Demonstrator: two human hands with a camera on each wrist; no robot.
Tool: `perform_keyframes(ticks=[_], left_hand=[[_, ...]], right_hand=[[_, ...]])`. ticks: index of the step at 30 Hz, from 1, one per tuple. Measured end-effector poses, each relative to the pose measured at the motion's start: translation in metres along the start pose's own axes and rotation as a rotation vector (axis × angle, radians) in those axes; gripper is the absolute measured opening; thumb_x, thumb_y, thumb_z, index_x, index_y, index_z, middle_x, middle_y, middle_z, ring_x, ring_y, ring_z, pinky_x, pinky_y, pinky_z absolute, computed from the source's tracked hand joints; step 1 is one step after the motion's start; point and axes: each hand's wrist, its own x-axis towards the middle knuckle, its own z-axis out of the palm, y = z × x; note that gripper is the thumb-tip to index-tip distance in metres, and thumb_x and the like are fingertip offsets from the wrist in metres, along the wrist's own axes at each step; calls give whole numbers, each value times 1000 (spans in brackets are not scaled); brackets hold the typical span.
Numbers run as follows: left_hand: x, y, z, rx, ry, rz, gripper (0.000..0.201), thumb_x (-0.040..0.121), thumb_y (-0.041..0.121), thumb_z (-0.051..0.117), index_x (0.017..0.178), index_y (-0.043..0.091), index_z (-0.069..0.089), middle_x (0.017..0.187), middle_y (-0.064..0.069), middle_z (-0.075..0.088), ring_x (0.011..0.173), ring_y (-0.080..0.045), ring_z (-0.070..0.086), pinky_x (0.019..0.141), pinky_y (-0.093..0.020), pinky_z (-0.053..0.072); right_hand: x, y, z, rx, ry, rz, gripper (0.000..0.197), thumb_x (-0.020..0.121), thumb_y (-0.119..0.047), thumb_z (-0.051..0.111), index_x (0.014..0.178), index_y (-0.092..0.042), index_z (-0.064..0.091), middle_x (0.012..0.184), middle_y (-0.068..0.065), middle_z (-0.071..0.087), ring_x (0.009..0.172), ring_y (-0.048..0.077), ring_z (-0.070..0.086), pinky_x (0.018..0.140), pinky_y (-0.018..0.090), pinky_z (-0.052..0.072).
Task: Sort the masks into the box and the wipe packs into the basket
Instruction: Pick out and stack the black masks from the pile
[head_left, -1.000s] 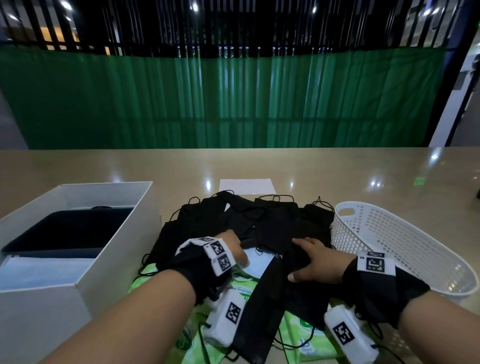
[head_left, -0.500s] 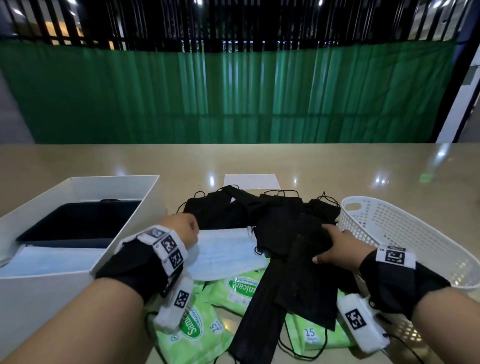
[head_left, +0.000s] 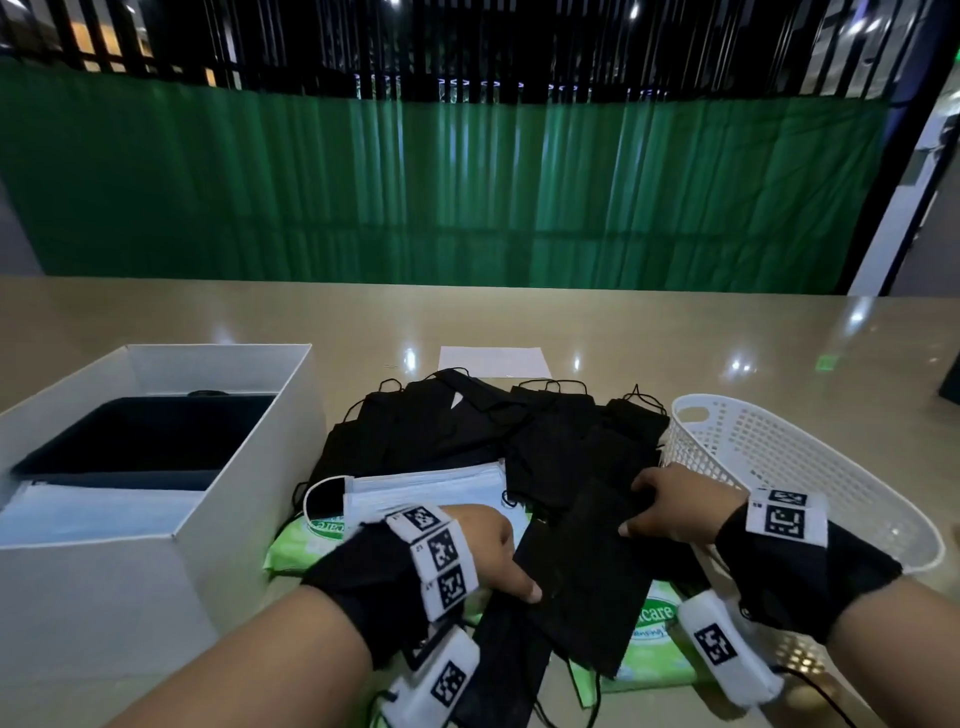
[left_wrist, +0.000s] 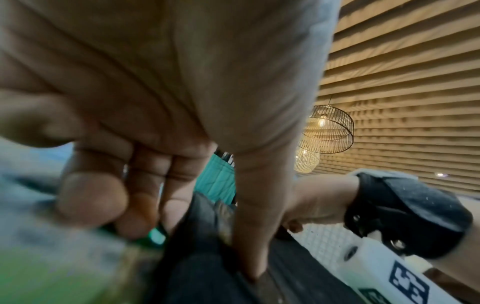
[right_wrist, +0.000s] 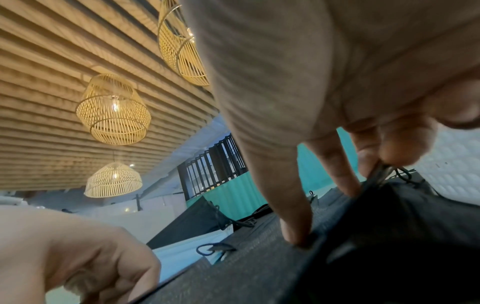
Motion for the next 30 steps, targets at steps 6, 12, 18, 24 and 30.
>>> perform_keyframes(ticks=[6, 12, 18, 24, 30], left_hand=[[9, 2, -1, -87, 39, 80, 19, 82, 34, 67, 86, 18, 59, 85, 2, 55, 86, -19, 56, 73, -28, 42], [13, -26, -26, -987, 199, 144, 14, 91, 4, 49, 92, 16, 57, 82, -7, 61, 74, -21, 58, 77, -33, 49], [22, -42, -39, -1711, 387, 296, 20, 95, 4, 42, 106, 10, 58, 90, -15, 65, 77, -25, 62, 78, -38, 53], [47, -49, -12, -1911, 369, 122, 33, 96, 11, 45, 128, 6, 50, 116, -23, 61, 96, -34, 61, 91, -49, 49], [60, -59, -4, -1945, 456, 60, 28, 97, 3, 41, 124, 7, 49, 111, -22, 60, 90, -32, 62, 82, -44, 51]], right_hand=[[-5, 0, -2, -46, -40, 1, 35, 78, -42, 72, 97, -16, 58, 92, -2, 57, 91, 14, 55, 72, 21, 41], [4, 3, -9, 484, -8, -137, 22, 80, -21, 72, 83, -4, 60, 82, 13, 65, 80, 24, 62, 71, 32, 49], [20, -25, -27, 1277, -38, -319, 15, 91, -27, 58, 89, -14, 52, 89, 5, 61, 78, 18, 60, 74, 30, 50], [50, -43, 4, 1324, 199, -197, 49, 64, -41, 80, 104, -22, 58, 118, 11, 60, 98, 21, 63, 86, 35, 51], [68, -46, 26, 1413, 16, -6, 41, 80, -42, 69, 102, -10, 57, 104, 11, 60, 85, 18, 62, 72, 27, 49]])
